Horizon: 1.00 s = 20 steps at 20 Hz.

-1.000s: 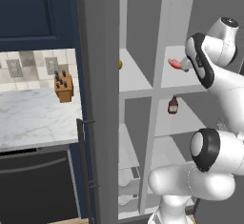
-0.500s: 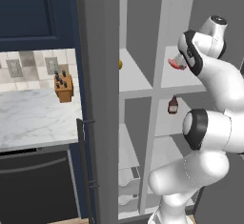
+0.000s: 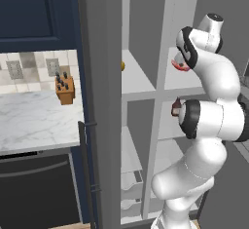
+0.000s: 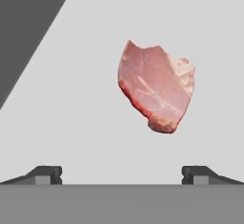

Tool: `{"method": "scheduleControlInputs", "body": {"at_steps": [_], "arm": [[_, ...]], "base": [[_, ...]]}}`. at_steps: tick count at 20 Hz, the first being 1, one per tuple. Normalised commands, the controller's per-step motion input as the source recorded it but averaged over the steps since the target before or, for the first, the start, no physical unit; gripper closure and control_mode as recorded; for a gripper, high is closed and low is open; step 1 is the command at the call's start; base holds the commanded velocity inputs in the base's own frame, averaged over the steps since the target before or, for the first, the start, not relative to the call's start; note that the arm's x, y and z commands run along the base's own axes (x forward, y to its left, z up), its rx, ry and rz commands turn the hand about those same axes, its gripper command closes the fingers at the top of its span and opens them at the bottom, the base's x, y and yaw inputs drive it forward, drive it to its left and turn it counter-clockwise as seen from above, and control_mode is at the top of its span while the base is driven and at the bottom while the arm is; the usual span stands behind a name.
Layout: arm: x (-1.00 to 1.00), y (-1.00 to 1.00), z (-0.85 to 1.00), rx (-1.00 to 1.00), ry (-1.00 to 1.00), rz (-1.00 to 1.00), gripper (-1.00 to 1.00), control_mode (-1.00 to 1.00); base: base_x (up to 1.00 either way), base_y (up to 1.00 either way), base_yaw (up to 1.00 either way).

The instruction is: There's a steak in the fridge that needs to be moved to the freezer for freezing. Pick up the steak from the fridge, place it on any shelf in the freezer, and close the fridge and freezer doors when done.

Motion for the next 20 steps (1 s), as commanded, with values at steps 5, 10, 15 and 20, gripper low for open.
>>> {"method": "scheduleControlInputs", "body": {"at_steps": [5, 10, 15, 20], "arm": [[0.19, 0.0, -0.23, -0.02, 0.05, 0.06, -1.0, -1.0], [0.08, 0.04, -0.42, -0.06, 0.03, 0.1, -1.0, -1.0], [0.21, 0.0, -0.14, 0.0, -0.04, 0.12, -1.0, -1.0], [0.1, 0.0, 0.02, 0.0, -0.18, 0.11, -1.0, -1.0]], "base": [[0.0, 0.0, 0.0], [0.0, 0.0, 0.0], [0.0, 0.0, 0.0], [0.0, 0.0, 0.0]]}}
